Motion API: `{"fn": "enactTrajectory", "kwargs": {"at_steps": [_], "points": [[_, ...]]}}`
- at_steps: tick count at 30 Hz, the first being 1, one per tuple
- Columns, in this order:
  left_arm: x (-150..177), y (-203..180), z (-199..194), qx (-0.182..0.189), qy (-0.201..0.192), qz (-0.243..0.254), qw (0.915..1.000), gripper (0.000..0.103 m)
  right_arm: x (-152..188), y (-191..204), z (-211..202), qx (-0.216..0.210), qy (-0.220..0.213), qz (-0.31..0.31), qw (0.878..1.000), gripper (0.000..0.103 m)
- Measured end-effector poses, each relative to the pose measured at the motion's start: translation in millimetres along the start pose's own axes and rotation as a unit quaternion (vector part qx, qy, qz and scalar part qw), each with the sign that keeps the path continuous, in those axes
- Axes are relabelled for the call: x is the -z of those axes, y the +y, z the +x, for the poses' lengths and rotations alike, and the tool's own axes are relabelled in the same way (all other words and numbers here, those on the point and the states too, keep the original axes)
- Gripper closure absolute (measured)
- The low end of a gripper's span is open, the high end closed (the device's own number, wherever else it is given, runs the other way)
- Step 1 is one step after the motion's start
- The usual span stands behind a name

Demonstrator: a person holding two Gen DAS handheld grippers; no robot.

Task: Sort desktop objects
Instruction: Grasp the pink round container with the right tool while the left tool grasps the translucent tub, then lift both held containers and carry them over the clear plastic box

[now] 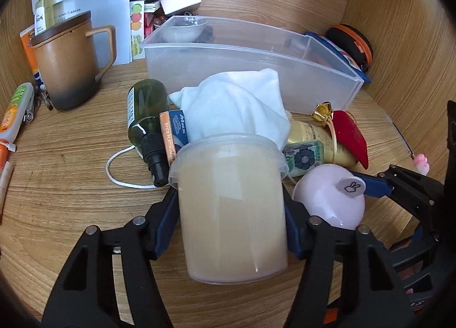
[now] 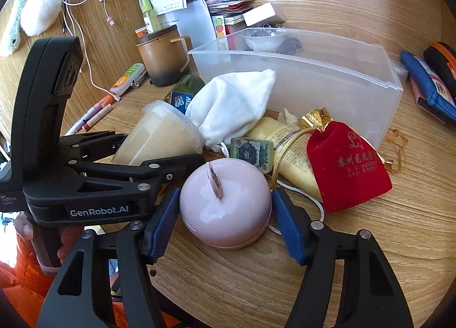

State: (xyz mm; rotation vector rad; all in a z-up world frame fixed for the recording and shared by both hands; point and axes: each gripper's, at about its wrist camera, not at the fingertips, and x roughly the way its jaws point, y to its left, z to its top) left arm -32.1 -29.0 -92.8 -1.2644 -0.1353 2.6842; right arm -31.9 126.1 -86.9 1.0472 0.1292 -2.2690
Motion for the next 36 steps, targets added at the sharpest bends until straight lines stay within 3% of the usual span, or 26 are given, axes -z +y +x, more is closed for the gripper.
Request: {"fn": "enactTrajectory", "kwargs": {"at_steps": [7,27,36], "points": [[1.3,2.8,-11.1,-0.013,-0.006,0.0,0.9999,0.042,-0.1,3.0,-11.2,0.021,-0.008,-0.012,1.0,0.041],[-0.6,-8.2,-39.3,-0.016,-0.038,0.012,0.9991,0.045,-30.1,-19.6,-71.3,0.07,-0.091,0.011,0.993,0.041],[-10.6,-10.0,-63.4,-0.021,-0.071,0.02,0.9971,0.045,-34.7,-27.8,-74.6,0.066,-0.099,0.026,0.993,0.041]]}}
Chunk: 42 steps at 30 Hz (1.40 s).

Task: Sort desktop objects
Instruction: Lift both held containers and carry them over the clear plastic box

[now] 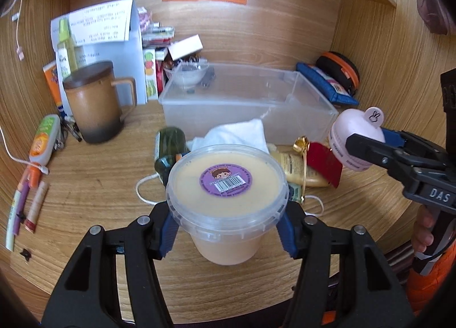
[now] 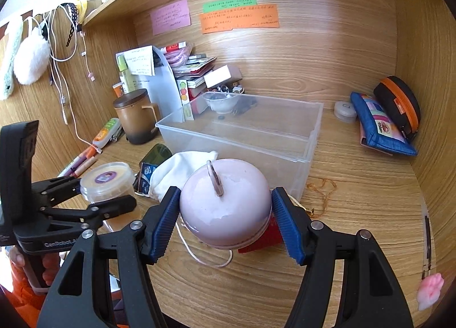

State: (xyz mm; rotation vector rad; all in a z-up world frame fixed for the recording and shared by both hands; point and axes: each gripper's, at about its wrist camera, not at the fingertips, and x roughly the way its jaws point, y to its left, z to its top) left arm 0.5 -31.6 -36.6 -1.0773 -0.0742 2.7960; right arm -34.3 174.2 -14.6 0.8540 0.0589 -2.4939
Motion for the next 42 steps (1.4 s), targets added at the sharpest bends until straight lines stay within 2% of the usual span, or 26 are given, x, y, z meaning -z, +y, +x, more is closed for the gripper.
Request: {"fn": "enactTrajectory", "kwargs": {"at_steps": [12,25,36,42], "points": [[-35.8,-5.4,-17.2,-0.008,-0.043,0.024,0.9987,0.045,-27.6,-7.8,-7.3,0.003,-0.027,0.01,1.0,0.041],[-86.5,0.5,-32.7,-0.003,-0.086,0.041,0.9955,0.045,-69.6,-0.6,-19.1,0.023,-0.066,-0.026,0.997,0.041],[-126.3,13.6,-11.6,-0.01,-0.082,0.04,0.9958,0.045,-94.4,-7.5,4.0,0.047,-0.064,-0.042,0.996,0.041],[-142.7,13.2,14.2,-0.009,-0.068,0.049,0.9965,0.045,-107.6,-17.1,25.7,0.058,-0.052,-0.042,0.996,0.041]]}}
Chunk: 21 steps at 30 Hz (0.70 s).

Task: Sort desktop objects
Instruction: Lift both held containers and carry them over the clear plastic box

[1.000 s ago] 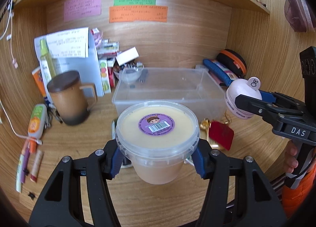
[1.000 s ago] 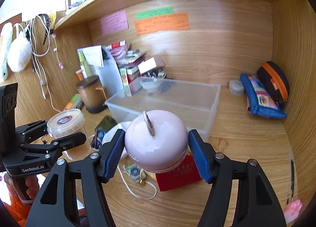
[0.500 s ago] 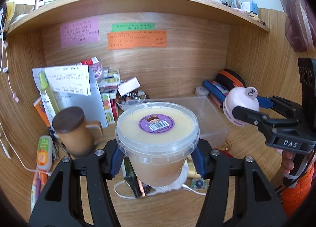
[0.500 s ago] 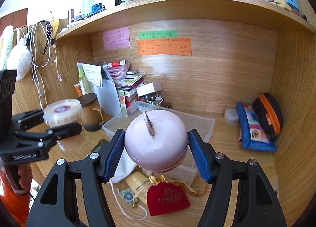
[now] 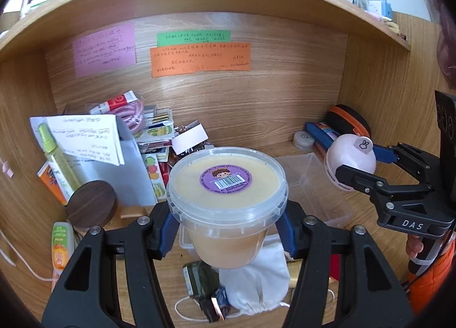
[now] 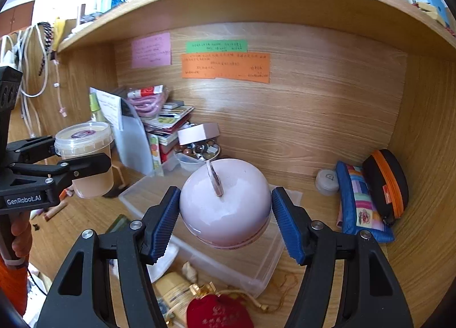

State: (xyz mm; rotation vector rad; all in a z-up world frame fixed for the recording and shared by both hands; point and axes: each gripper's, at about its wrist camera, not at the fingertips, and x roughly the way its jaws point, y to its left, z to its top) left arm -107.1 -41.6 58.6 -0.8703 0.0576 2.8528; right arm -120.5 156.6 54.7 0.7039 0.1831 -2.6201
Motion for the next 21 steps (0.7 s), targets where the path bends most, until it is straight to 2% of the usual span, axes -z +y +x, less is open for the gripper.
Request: {"fn": "enactTrajectory", "kwargs": {"at_steps": [13,21], "points": [[-15.2,-3.7,52.1,0.003,0.031,0.021,0.9993,0.045,-7.6,-13.3,56.8,0.003,0.041,-0.01,0.999,0.041],[-16.1,6.4,83.9,0.006,0.056,0.012,0.9983,0.045,-5.2,-12.5,86.6,0.003,0.07,-0.027,0.997,0.041]]}}
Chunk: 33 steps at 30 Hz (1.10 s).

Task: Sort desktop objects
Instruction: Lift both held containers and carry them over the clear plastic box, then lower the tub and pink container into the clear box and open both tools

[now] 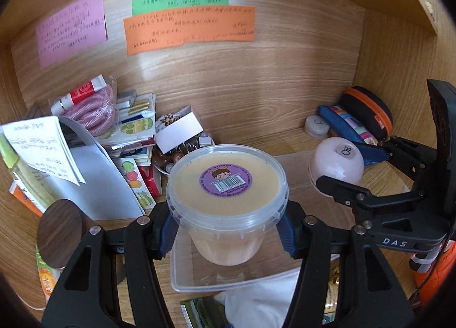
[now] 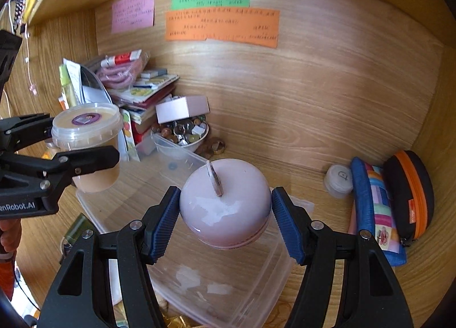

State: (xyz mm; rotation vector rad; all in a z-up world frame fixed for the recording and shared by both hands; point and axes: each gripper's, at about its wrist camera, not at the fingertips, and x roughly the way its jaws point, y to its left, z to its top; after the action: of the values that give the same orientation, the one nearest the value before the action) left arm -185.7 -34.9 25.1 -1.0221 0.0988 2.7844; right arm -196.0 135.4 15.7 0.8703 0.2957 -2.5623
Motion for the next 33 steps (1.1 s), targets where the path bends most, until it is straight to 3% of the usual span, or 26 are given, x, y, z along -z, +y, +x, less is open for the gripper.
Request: {"fn": "enactTrajectory", "kwargs": {"at_steps": [16,33], "points": [[14.5,8.1,62.4,0.009,0.074,0.006,0.9972,0.045,10.8,-1.9,51.7,-0.023,0.082,-0.012,0.996,0.041],[30.6,-2.2,86.8,0.014,0.122,0.033,0.9919,0.045,14.5,12.2,80.2,-0.029,0.169,-0.069,0.983,0.041]]}}
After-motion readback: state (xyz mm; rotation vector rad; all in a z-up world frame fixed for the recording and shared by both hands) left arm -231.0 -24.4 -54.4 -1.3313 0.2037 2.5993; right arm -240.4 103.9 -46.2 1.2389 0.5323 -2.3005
